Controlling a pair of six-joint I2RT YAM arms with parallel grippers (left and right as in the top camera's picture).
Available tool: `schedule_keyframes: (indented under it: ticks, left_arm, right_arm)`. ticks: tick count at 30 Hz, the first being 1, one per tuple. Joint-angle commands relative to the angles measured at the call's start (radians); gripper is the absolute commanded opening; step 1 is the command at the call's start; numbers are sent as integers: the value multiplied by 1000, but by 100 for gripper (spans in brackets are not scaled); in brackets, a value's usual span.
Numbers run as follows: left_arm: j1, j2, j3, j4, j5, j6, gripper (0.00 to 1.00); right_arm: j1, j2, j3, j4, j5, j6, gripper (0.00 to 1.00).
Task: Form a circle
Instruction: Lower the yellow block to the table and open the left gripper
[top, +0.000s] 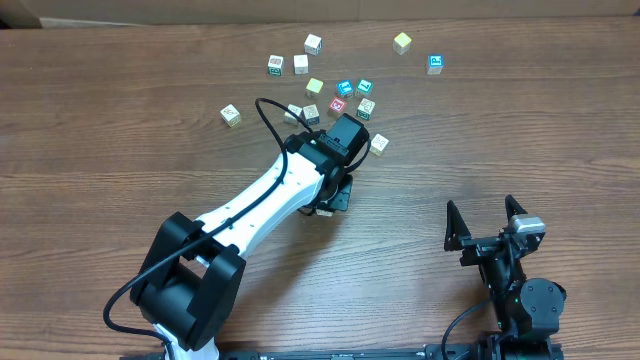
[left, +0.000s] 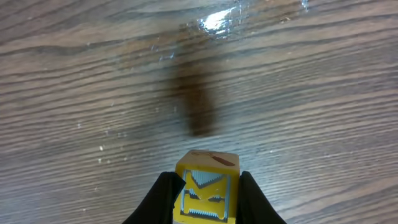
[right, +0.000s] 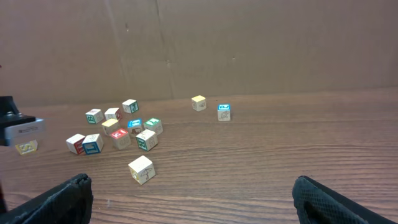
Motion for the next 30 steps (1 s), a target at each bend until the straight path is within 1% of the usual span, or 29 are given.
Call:
schedule_keyframes:
  ticks: [1,8,17,21,24,30]
  left_arm:
    - [-7,10,-39,40,-11,-27,7]
    - [-7,10,-83,74,-28,-56,11]
    - [-7,10,-83,86,-37,-59,11]
    - [-7,10,-83,89,-86,-84,11]
    - [-7,10,-83,88,-87,-85,13]
    - [-7,10,-83,86,-87,-85,21]
  right_arm:
    - [5,1,-10,3,-2,6,100]
    - [5,1,-10,2,-2,6,100]
    - [5,1,-10,3,-2,6,100]
    - [5,1,-10,2,-2,6,100]
    - [5,1,-10,3,-2,6,100]
    - [5,1,-10,2,-2,6,100]
